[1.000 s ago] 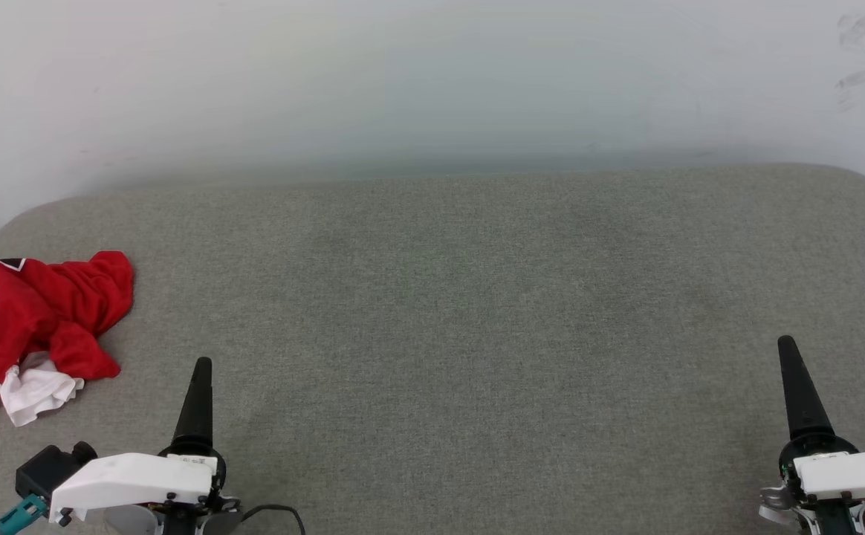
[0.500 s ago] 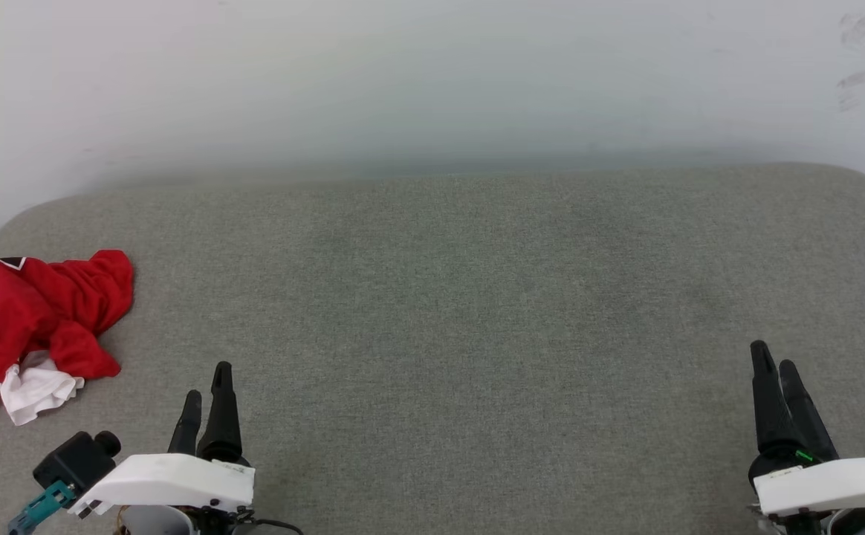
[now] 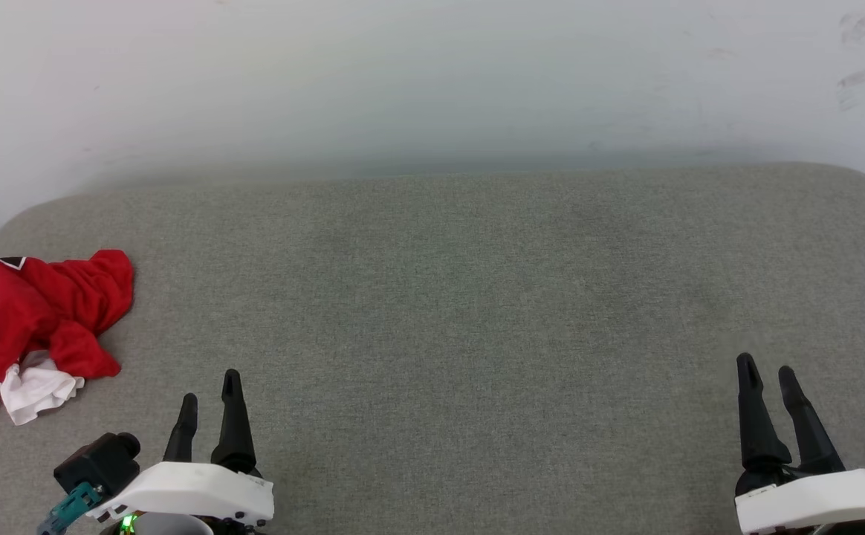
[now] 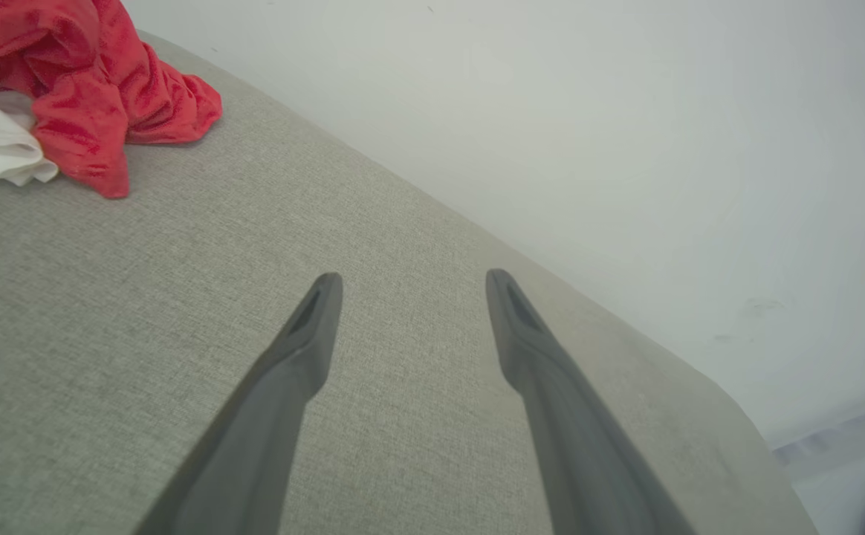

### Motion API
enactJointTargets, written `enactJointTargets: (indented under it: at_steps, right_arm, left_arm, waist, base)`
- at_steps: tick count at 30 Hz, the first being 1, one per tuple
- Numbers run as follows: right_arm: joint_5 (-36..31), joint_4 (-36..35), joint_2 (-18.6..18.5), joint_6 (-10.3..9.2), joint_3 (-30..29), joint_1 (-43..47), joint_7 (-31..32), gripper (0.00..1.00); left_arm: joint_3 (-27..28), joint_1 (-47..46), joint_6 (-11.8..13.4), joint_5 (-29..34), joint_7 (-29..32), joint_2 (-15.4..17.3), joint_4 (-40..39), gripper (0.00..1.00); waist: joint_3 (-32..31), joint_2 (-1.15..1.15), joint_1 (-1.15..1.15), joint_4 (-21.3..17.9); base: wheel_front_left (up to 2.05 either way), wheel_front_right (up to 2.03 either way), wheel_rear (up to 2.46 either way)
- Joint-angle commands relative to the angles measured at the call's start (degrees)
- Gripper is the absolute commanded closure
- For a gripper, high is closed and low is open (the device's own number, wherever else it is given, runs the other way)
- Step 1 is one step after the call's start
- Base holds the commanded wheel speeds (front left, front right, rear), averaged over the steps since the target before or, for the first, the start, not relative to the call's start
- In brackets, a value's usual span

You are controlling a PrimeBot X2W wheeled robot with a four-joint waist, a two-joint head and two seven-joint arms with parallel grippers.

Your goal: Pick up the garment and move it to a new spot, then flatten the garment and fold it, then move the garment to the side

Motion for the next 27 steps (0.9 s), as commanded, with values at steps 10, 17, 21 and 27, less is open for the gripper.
enactJointTargets:
  at_steps: [10, 17, 21, 27]
  right_arm:
    - [-8.35, -1.58, -0.09, 0.00, 0.08, 1.52, -2.07, 0.00]
    - [-12.54, -2.36, -0.09, 0.00, 0.18, 2.24, -3.14, 0.00]
    - [-14.24, -2.52, -0.09, 0.00, -0.11, 2.76, -3.68, 0.00]
    - [-16.99, -2.82, -0.08, 0.00, -0.20, 3.44, -4.51, 0.00]
  left_arm:
    - [-1.36, 0.91, 0.97, 7.92, -2.07, 0.13, -1.63, 0.00]
    - [-1.94, 1.67, 1.31, 12.09, -3.12, 0.14, -1.89, 0.00]
    - [-1.94, 1.94, 1.38, 14.22, -3.65, 0.14, -2.23, 0.00]
    - [-2.17, 2.56, 0.31, 16.96, -4.47, 0.15, -2.85, 0.00]
  waist:
    - [0.13, 0.00, 0.00, 0.13]
    - [0.22, 0.00, 0.00, 0.12]
    - [0.24, 0.00, 0.00, 0.14]
    - [0.19, 0.00, 0.00, 0.22]
  base:
    - [0.00, 0.00, 0.00]
    - [0.00, 0.00, 0.00]
    - [0.00, 0.00, 0.00]
    - [0.00, 0.00, 0.00]
